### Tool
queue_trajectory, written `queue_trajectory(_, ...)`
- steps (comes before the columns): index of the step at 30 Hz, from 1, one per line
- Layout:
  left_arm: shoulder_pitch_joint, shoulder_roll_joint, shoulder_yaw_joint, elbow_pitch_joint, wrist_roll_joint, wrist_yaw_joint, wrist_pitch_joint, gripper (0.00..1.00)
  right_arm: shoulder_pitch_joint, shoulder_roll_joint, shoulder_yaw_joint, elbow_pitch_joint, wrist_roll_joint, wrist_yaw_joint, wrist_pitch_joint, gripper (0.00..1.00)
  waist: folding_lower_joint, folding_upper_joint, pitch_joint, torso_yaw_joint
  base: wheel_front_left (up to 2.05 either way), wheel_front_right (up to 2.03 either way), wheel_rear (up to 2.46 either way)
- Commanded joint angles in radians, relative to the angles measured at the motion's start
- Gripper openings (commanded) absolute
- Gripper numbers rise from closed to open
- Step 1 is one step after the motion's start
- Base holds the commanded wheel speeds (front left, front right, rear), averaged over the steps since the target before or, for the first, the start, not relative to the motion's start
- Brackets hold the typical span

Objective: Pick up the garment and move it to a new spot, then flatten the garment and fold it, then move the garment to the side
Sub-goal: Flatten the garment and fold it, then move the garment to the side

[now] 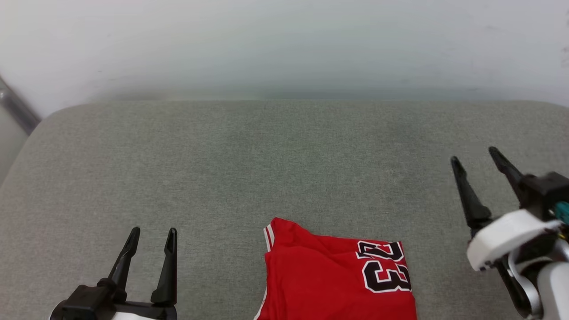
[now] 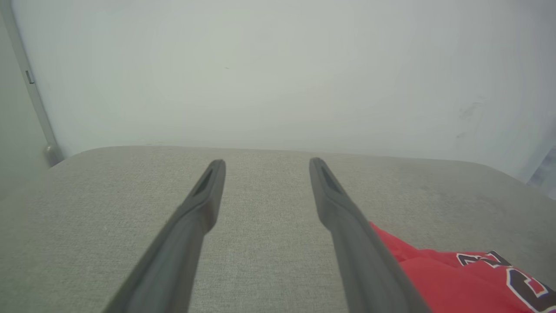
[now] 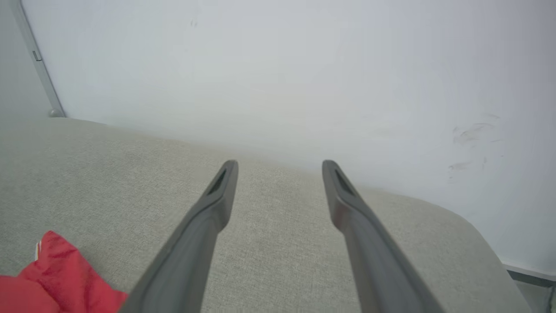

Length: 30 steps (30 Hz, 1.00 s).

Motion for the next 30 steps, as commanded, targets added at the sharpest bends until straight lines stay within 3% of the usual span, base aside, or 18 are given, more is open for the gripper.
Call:
queue_trajectory(1, -0.017, -0.001, 0.001, -0.005, 0.008, -0.001, -0.002, 1.0, 0.04, 0.005, -0.028, -0.022, -0.008, 0.0, -0.036, 1.0, 0.0, 0.0, 0.006, -0.006, 0.0, 0.0, 0.0)
queue_trajectory(9, -0.022, -0.007, 0.0, -0.005, 0.012, -0.001, -0.002, 1.0, 0.185, 0.088, -0.127, -0.108, -0.034, 0.0, -0.184, 1.0, 0.0, 0.0, 0.022, -0.011, 0.0, 0.0, 0.0)
queue_trajectory(14, -0.028, -0.007, -0.003, 0.001, 0.014, -0.001, -0.002, 1.0, 0.235, 0.128, -0.117, -0.125, -0.055, 0.0, -0.228, 1.0, 0.0, 0.0, 0.022, -0.008, 0.0, 0.0, 0.0)
queue_trajectory(30, -0.021, -0.017, -0.008, -0.006, 0.024, -0.001, -0.002, 1.0, 0.256, 0.152, -0.103, -0.111, -0.049, -0.001, -0.217, 1.0, 0.0, 0.0, 0.018, -0.006, 0.0, 0.0, 0.0)
